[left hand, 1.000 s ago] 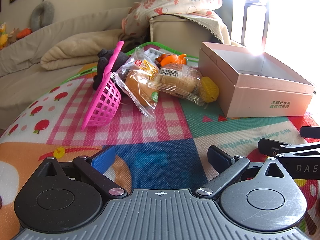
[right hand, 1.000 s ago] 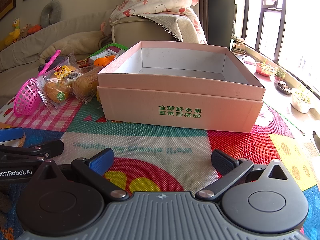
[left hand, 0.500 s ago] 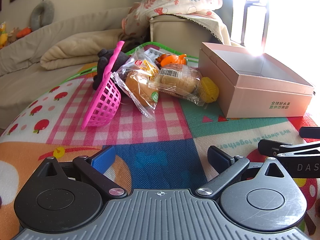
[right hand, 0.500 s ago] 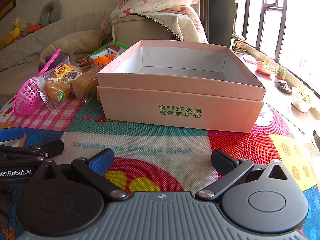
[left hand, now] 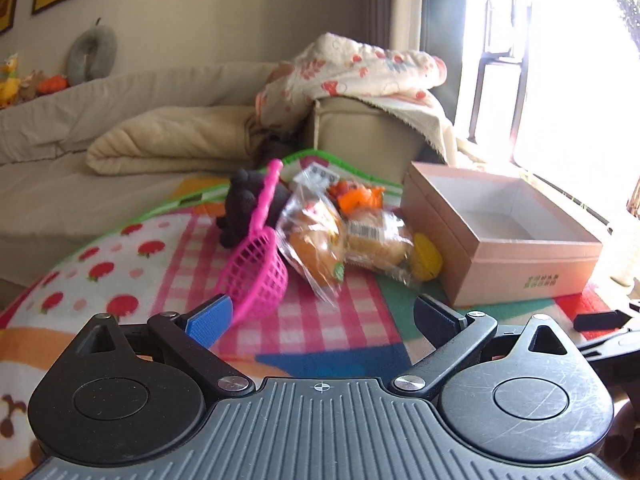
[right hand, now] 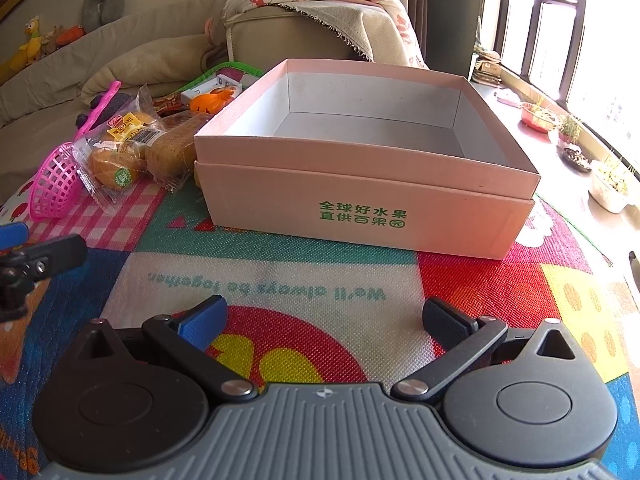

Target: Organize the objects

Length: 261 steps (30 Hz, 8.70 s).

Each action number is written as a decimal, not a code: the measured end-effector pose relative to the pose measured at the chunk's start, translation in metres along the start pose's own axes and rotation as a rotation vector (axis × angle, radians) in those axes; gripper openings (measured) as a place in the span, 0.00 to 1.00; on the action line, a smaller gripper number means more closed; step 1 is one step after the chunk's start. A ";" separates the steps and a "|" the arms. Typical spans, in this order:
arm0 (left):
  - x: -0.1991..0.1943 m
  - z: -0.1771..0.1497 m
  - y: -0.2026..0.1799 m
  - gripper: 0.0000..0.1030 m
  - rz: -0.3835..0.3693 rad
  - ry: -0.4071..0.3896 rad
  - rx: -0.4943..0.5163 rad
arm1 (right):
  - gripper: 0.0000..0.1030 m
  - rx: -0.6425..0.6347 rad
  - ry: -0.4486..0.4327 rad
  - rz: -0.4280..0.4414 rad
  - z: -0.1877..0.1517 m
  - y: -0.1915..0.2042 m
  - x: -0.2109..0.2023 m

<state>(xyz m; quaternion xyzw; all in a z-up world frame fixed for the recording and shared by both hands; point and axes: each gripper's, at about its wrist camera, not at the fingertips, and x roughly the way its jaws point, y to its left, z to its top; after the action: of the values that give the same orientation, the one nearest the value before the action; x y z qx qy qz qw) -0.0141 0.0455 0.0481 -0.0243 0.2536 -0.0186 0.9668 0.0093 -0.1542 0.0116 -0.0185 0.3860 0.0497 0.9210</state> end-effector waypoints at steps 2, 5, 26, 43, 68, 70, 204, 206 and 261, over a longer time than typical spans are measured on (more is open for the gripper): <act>0.004 0.012 0.017 0.98 -0.005 -0.007 -0.020 | 1.00 -0.001 -0.002 0.001 0.000 0.000 0.000; 0.029 0.026 0.051 0.98 -0.075 0.031 -0.058 | 1.00 -0.009 -0.001 0.008 0.000 -0.001 0.000; 0.075 0.012 0.085 0.30 -0.275 0.146 -0.117 | 1.00 -0.321 -0.204 0.181 0.054 0.064 -0.034; -0.009 -0.008 0.144 0.30 -0.176 0.048 -0.261 | 1.00 -0.602 -0.140 0.275 0.118 0.195 0.074; -0.050 -0.004 0.032 0.30 -0.362 0.097 -0.074 | 0.18 -0.231 -0.114 0.345 0.033 0.041 -0.105; -0.051 0.001 0.011 0.30 -0.392 0.092 -0.033 | 0.15 -0.190 -0.143 0.296 0.023 0.018 -0.120; -0.005 -0.025 0.106 0.35 -0.190 0.148 -0.403 | 0.64 -0.186 -0.069 0.398 0.109 0.091 -0.060; -0.013 -0.023 0.097 0.33 -0.213 0.157 -0.378 | 0.65 -0.180 -0.096 0.368 0.090 0.069 -0.082; 0.011 -0.006 -0.044 0.31 -0.426 0.196 0.013 | 0.66 -0.032 -0.284 0.134 0.065 -0.079 -0.123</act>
<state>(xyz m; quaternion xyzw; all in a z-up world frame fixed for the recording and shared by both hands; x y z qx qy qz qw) -0.0086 0.0007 0.0397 -0.0691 0.3354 -0.2264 0.9119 -0.0222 -0.2377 0.1450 -0.0002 0.2514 0.1195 0.9605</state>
